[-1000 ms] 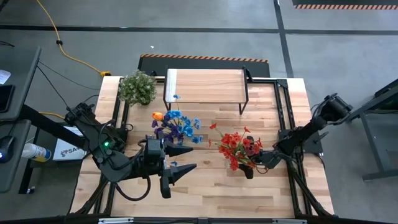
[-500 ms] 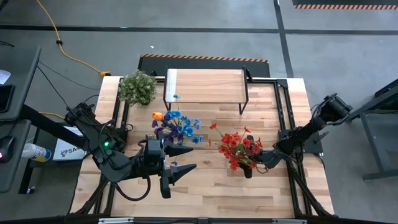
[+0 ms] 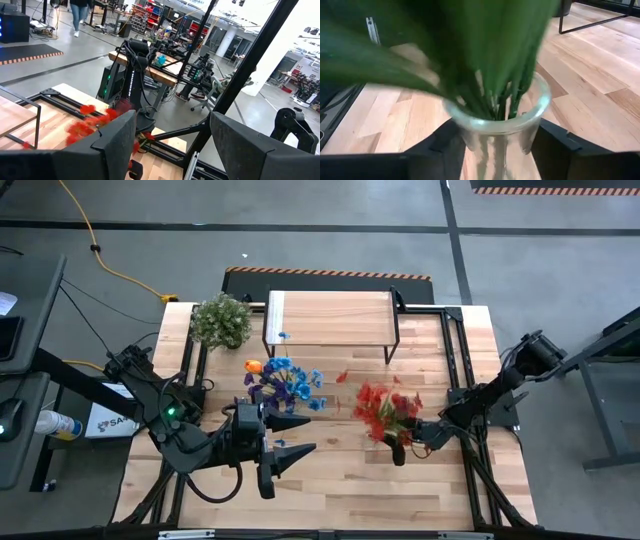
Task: Pick and place flowers into a vace then onto a shelf
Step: Put the right transparent vase on the shelf
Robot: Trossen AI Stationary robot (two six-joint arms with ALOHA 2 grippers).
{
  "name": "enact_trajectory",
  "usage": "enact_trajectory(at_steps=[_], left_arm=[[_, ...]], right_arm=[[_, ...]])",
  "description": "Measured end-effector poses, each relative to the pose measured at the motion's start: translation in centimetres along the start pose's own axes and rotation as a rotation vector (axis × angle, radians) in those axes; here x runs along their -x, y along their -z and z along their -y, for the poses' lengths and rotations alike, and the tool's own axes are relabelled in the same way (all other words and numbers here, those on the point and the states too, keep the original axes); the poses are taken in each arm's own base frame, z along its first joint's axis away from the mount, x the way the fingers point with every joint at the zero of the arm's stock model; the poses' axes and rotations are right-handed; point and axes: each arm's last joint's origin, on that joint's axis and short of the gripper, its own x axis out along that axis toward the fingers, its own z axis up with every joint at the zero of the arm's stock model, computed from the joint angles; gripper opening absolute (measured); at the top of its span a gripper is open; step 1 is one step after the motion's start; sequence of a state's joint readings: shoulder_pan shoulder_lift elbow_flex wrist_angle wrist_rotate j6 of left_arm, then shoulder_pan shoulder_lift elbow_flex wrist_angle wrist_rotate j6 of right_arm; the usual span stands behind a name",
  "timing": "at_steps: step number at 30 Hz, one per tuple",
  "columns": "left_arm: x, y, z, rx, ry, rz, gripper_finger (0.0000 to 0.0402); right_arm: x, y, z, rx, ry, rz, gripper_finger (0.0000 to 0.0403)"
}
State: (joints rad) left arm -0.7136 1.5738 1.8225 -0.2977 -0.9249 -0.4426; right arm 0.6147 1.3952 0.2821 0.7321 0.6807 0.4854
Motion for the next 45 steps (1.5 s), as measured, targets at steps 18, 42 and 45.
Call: enact_trajectory(at_steps=[18, 42, 45], left_arm=[[0.0, 0.0, 0.0, 0.0, 0.0, 0.0, 0.0287], [0.0, 0.0, 0.0, -0.001, 0.001, -0.001, 0.0287], [0.0, 0.0, 0.0, -0.001, 0.001, -0.001, 0.0287]], right_arm=[[0.0, -0.5, -0.2, 0.0, 0.001, 0.055, 0.0163], [6.5, -14.6, 0.1, 0.216, 0.146, 0.05, 0.0163], [7.3, -17.3, 0.4, 0.252, 0.179, 0.056, 0.0163]])
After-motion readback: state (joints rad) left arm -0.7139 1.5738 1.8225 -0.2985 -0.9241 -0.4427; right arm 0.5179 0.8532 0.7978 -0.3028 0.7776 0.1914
